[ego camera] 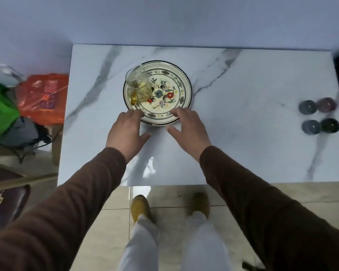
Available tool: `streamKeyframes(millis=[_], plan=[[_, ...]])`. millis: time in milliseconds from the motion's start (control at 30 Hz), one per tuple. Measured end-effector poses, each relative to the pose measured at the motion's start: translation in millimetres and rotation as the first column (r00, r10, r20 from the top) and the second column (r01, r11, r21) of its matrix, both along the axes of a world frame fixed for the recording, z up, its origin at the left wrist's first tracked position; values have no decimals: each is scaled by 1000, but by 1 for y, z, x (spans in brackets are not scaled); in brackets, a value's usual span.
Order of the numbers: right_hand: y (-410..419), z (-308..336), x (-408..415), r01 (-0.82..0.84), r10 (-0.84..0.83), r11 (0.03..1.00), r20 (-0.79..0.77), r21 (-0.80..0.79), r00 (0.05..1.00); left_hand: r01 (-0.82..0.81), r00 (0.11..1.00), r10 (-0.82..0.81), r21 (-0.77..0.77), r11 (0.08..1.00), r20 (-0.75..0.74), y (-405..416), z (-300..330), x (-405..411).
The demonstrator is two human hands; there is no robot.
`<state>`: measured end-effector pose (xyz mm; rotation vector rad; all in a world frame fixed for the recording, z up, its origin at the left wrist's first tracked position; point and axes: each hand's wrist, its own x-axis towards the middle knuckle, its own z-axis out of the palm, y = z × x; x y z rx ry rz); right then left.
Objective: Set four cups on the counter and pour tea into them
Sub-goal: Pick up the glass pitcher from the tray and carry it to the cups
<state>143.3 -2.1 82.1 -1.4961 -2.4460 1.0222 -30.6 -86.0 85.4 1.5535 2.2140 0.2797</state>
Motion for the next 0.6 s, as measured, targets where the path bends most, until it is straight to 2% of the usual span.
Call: streamKeyframes(millis=[233,333,600], plan=[[-10,-8,-60,147,-167,979,-139,-143,976,-21,1000,21,-30,999,9,-4,-8,-57],[-4,-19,-78,239,-295,936,-207,-259,933,-35,999,35,-31,999,11,6,-18,-71],[10,-51,-126,361,-498,820,-242,-445,833,-15,1000,15,-48,999,14,36,-47,-110]])
